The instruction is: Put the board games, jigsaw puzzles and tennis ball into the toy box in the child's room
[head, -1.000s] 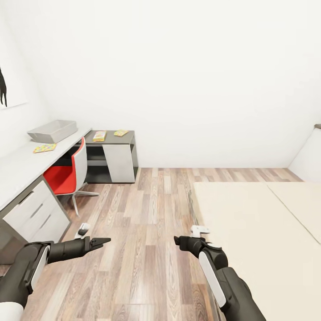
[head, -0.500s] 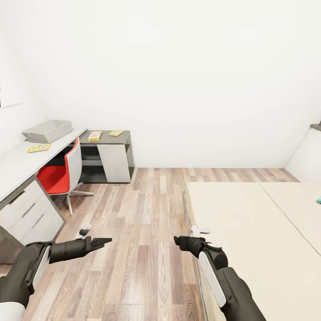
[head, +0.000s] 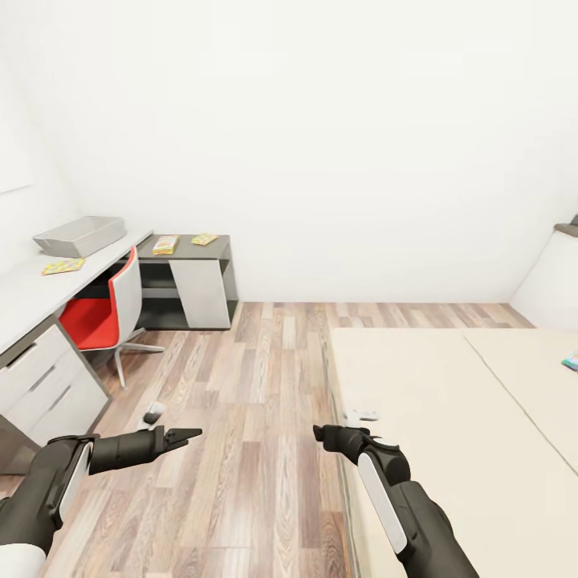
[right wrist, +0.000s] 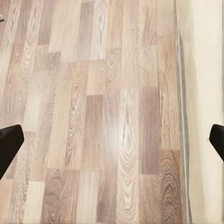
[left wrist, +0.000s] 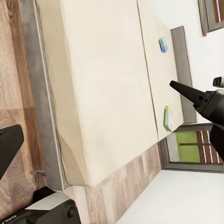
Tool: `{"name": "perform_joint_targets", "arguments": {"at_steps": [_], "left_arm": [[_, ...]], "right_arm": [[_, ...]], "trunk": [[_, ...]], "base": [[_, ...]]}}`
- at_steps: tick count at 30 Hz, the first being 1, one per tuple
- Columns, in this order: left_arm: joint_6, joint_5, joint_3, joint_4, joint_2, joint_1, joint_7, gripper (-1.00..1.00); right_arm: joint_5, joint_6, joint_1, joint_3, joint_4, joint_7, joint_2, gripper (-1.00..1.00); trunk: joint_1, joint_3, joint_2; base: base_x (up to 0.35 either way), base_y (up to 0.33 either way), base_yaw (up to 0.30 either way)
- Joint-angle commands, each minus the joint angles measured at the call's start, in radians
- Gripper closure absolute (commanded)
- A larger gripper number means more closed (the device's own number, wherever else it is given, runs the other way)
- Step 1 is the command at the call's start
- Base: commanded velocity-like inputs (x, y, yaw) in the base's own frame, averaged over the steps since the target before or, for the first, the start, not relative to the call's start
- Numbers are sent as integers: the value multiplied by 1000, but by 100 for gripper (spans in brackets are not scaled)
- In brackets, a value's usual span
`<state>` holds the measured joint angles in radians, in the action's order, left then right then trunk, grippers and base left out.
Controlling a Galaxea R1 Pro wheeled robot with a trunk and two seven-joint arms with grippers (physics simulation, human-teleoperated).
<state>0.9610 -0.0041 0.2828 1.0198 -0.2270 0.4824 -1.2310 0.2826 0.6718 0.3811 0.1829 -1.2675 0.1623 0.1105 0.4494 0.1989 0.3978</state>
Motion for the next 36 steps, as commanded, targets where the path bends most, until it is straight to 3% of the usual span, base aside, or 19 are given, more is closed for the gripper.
{"name": "perform_joint_targets", "arguments": {"at_steps": [1,36], "left_arm": [[10,-1,1,0,0,1,-4,-100],[10,-1,1,0,10,1,4,-100]], "right_arm": [[10,3,1,1,-1,9,1,-100],[10,3,1,1,-1,9,1,-100]], "trunk": [[1,2,2],[1,2,2]], "base": [[0,-115,0],[0,-184,0]]}}
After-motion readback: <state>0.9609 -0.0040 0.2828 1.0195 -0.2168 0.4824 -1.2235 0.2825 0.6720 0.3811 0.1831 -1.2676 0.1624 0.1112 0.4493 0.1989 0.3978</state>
